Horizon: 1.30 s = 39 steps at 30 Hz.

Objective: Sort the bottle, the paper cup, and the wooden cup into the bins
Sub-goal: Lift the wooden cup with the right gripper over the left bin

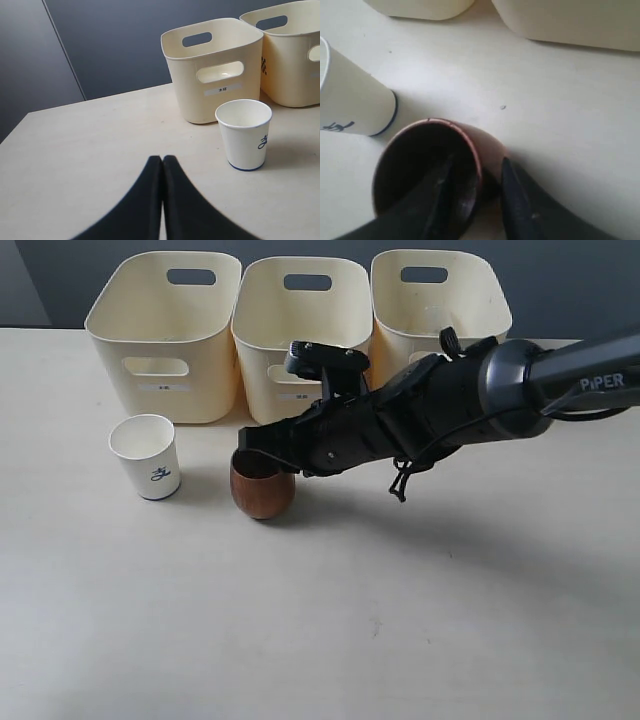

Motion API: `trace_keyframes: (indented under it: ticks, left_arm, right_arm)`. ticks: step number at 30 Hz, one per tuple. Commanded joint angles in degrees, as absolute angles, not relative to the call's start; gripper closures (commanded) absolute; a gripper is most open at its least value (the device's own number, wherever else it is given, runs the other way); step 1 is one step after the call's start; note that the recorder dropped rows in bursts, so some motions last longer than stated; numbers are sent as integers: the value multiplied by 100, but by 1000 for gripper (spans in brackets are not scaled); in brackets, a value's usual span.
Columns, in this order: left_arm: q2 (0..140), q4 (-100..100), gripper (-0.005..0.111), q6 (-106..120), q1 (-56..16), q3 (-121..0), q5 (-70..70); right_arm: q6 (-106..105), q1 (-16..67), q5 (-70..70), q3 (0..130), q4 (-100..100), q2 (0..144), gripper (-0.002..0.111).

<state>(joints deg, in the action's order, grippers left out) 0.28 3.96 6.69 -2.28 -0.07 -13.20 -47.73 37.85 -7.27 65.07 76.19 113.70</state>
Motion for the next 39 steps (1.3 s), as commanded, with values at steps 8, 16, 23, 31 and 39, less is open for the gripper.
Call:
trace_keyframes:
  ticks: [8, 16, 23, 31, 39]
  left_arm:
    - [0, 396, 107, 658, -247, 0, -1288]
    - [0, 396, 107, 658, -247, 0, -1288]
    - [0, 396, 107, 658, -247, 0, -1288]
    - [0, 396, 107, 658, -247, 0, -1288]
    - [0, 396, 107, 658, -247, 0, -1288]
  right_arm:
    - [-4804, 3804, -887, 6602, 7400, 11378, 108]
    - [-4804, 3810, -995, 6602, 7377, 11378, 108]
    - [-4804, 3810, -990, 6633, 7355, 11085, 109]
    - [-4804, 3905, -1120, 7266, 7396, 10712, 109]
    - [-4787, 3952, -795, 8845, 7509, 11152, 109]
